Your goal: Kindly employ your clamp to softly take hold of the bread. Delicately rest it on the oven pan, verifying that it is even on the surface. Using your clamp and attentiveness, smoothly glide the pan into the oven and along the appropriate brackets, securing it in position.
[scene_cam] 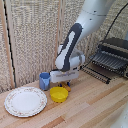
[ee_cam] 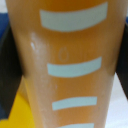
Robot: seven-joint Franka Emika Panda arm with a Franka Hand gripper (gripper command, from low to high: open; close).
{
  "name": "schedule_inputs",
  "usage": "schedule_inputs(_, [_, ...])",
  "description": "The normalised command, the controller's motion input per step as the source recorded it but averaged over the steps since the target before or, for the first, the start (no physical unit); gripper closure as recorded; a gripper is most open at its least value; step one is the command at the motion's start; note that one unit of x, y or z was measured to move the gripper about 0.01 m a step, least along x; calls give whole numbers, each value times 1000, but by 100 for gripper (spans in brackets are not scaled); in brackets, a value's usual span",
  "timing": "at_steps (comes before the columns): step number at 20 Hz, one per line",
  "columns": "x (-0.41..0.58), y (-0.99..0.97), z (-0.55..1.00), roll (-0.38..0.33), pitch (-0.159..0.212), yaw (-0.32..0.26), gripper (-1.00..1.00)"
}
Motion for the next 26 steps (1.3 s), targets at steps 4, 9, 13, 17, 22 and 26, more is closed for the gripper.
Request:
schedule_inputs(4, [305,-34,1000,0,51,-205,100])
schedule_inputs(9, [249,-123,959,-2,64,-253,100])
schedule_inputs(13, [191,-79,852,-17,67,-315,100])
schedule_inputs(17, [60,-42,694,0,39,-363,100])
schedule_inputs(22, [227,-223,776,-9,57,-291,100])
schedule_inputs(26, [143,-550,616,0,40,-212,100])
